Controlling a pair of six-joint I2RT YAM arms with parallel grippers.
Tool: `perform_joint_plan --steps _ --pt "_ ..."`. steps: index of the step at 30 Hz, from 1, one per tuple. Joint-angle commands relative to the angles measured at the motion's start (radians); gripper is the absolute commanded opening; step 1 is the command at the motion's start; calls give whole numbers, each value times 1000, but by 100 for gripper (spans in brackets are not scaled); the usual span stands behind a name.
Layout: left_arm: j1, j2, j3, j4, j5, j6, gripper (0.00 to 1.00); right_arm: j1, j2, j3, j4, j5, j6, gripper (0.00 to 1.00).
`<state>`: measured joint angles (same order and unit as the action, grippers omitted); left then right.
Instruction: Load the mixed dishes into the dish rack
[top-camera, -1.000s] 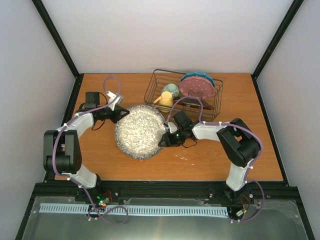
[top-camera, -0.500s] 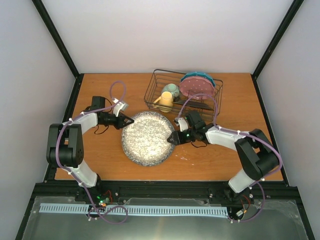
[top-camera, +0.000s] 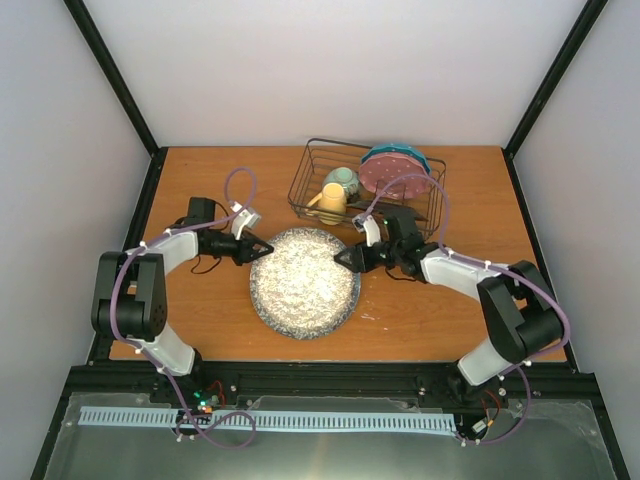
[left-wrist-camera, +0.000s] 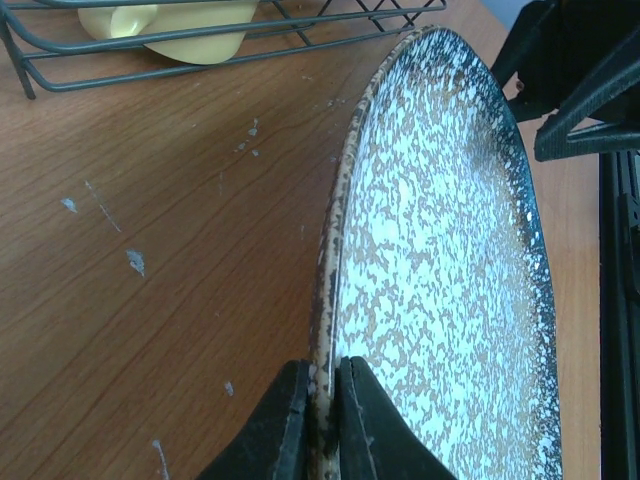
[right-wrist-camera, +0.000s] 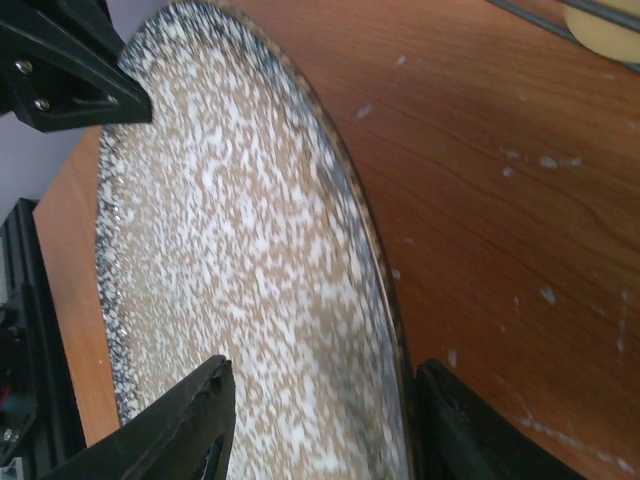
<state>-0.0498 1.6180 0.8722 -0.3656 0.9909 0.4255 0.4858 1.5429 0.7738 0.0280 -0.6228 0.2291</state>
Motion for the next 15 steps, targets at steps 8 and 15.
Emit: perform_joint_plan --steps 8,15 --pt "-27 12 25 78 103 57 1 0 175 206 14 -331 -75 47" --pt "-28 63 103 61 108 63 1 0 182 268 -165 -437 -193 28"
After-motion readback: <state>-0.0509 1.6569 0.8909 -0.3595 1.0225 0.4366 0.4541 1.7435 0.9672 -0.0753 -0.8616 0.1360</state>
